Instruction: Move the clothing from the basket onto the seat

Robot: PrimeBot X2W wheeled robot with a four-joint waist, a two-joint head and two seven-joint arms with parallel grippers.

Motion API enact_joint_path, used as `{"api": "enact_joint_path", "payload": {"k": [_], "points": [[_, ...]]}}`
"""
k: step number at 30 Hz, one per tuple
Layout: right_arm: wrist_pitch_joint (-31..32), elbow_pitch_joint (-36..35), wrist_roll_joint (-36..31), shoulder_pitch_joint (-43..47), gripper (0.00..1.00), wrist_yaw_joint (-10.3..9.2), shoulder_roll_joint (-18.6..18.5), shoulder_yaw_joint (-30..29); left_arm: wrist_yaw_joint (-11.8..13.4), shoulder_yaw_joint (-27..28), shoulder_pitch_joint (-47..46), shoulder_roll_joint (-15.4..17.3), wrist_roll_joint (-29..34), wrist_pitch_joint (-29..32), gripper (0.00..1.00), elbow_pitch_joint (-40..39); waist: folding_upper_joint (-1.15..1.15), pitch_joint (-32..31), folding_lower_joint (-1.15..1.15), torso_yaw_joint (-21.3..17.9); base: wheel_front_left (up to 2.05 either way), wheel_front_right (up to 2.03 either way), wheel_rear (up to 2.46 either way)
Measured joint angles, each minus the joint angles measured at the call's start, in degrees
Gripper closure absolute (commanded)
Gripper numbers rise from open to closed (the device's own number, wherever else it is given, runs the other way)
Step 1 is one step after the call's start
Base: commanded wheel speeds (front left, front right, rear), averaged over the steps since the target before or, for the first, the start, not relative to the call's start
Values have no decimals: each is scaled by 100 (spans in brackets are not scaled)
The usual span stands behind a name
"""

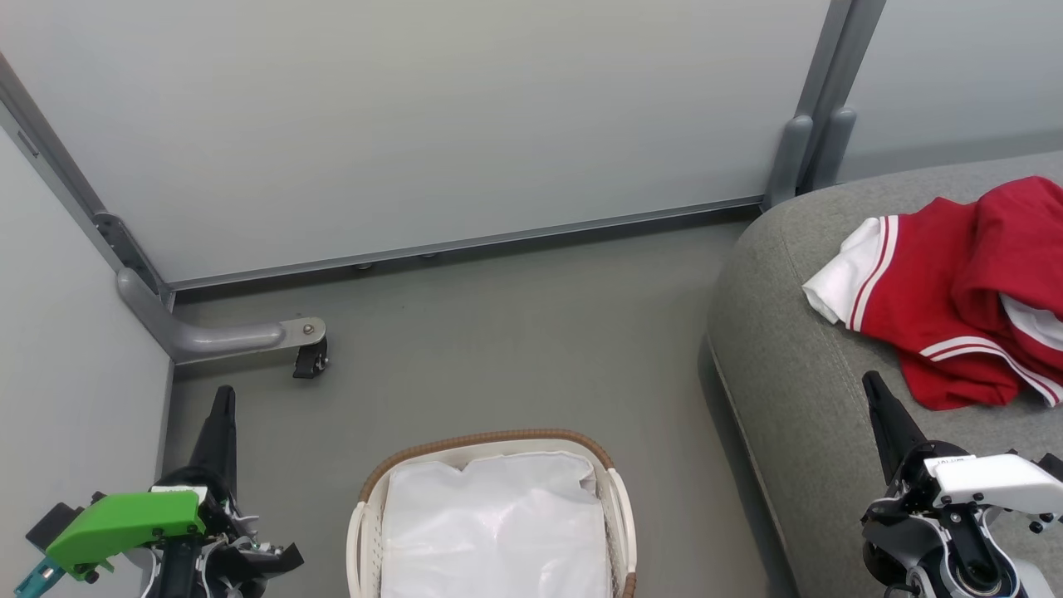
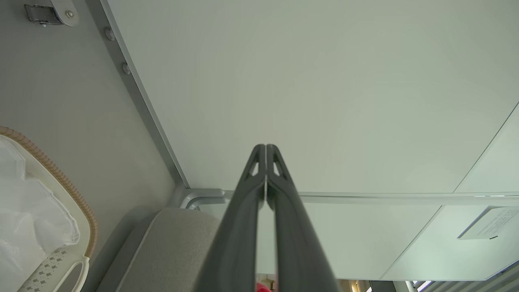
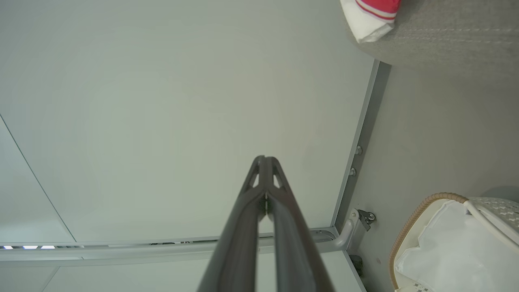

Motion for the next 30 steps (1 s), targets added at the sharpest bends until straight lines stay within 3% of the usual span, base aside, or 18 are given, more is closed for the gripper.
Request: {"api": "enact_joint_path", "payload": {"k": [30], "points": [[0,0,0,-1,100,0,0,0,0,0,0,0,-1,0,100,-1,0,0,0,0,0,0,0]]}}
